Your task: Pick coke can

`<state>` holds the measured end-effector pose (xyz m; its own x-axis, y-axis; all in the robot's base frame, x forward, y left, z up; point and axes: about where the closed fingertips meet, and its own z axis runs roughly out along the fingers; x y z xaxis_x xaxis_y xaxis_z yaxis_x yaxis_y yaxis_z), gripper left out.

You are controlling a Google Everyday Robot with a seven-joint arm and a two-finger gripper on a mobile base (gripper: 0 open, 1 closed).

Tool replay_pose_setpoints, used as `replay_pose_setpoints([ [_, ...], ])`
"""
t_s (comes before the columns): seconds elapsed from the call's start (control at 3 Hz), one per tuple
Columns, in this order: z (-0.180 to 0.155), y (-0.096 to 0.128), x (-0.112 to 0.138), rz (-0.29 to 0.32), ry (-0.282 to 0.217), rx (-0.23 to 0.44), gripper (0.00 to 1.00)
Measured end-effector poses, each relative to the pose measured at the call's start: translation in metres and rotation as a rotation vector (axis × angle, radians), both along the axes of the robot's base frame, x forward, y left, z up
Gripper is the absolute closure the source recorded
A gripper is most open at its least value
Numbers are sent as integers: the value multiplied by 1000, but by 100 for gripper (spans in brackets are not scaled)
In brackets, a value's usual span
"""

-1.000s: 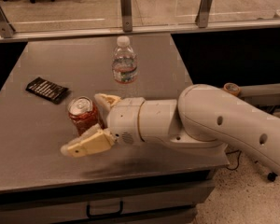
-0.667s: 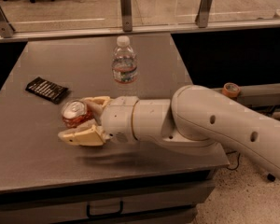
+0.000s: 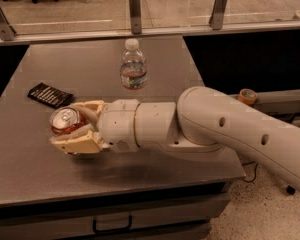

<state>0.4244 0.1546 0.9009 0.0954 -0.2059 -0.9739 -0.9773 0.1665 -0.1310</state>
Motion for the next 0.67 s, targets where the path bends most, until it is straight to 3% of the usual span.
replay_pose_setpoints([
  [0.33, 35, -7, -17, 42, 45, 59, 100],
  [0.67, 35, -7, -17, 42, 45, 59, 100],
])
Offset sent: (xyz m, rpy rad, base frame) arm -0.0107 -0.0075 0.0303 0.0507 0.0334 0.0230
